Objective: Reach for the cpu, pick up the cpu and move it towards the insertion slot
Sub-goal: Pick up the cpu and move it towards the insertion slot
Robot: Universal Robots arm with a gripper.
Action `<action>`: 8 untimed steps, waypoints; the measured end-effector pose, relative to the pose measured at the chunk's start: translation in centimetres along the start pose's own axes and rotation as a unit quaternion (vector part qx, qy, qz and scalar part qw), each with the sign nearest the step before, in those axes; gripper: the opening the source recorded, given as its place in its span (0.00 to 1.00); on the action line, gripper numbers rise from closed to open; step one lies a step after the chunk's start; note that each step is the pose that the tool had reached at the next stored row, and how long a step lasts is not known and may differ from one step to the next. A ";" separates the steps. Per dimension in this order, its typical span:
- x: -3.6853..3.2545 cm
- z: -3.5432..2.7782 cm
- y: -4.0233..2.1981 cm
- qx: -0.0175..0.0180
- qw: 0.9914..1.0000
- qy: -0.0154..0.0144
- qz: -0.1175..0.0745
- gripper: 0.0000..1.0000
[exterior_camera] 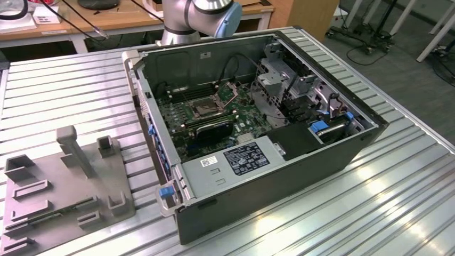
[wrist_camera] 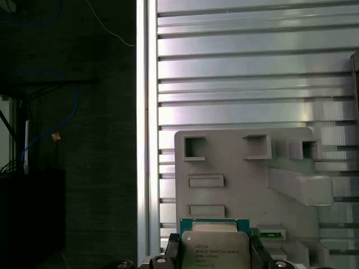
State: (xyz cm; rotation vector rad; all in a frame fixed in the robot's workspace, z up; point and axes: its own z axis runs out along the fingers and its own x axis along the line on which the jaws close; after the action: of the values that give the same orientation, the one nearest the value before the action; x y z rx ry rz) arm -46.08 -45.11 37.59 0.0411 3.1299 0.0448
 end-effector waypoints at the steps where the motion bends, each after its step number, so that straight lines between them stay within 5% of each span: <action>1: 0.00 -0.02 0.00 0.000 1.000 0.000 0.000 0.55; 8: -0.12 -0.06 0.01 0.000 1.000 0.000 0.000 0.55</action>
State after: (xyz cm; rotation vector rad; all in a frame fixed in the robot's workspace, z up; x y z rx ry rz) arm -45.96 -45.10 37.64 0.0412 3.1298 0.0443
